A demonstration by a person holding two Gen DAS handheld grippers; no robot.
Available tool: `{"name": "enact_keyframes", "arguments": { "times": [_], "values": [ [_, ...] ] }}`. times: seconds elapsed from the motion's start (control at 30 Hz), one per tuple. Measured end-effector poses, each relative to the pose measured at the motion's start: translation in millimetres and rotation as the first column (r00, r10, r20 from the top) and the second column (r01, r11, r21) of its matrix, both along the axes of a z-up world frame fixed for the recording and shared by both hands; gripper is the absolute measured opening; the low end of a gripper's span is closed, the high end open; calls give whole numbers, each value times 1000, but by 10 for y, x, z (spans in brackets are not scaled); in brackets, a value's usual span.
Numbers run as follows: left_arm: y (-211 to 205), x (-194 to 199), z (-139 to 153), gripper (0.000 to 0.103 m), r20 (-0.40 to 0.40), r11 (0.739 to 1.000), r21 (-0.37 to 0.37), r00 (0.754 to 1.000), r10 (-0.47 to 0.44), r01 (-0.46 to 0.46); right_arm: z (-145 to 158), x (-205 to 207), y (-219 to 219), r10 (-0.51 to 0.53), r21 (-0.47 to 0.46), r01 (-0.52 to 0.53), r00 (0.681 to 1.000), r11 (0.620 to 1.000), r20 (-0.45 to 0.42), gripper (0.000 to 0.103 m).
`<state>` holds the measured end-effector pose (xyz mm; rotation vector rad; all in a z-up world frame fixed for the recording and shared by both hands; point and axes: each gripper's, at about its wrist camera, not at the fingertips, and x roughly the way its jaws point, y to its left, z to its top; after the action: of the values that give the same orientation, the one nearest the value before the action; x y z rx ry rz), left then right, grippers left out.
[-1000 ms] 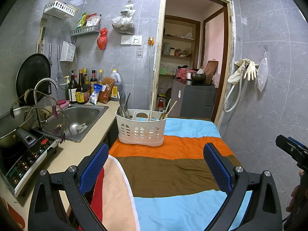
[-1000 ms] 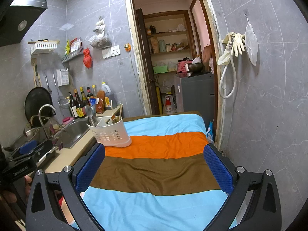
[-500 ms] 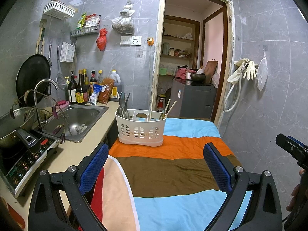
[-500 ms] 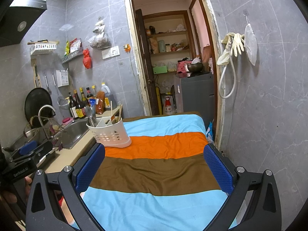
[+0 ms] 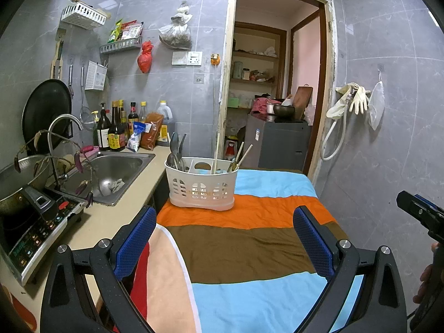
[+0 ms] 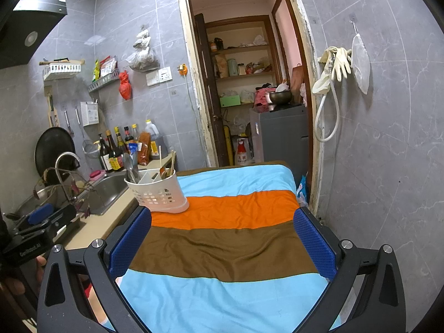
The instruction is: Organize utensils
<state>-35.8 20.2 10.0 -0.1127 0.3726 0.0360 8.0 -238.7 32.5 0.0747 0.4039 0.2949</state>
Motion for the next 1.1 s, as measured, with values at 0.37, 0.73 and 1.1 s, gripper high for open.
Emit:
{"name": "enact_keyframes", "arguments": {
  "times": [0.37,0.73,1.1],
  "values": [
    [-20,1,-8,97,0,1000,4,1000,-2,2,-2,-6,7,0,2,0,1000,1000,0,103],
    [-9,2,-8,97,0,1000,3,1000,-3,3,1,-8,9,0,2,0,1000,1000,-1,103],
    [-13,1,-10,97,0,1000,2,1000,-3,3,-1,-15,20,-1,2,1,1000,1000,0,103]
  ]
}}
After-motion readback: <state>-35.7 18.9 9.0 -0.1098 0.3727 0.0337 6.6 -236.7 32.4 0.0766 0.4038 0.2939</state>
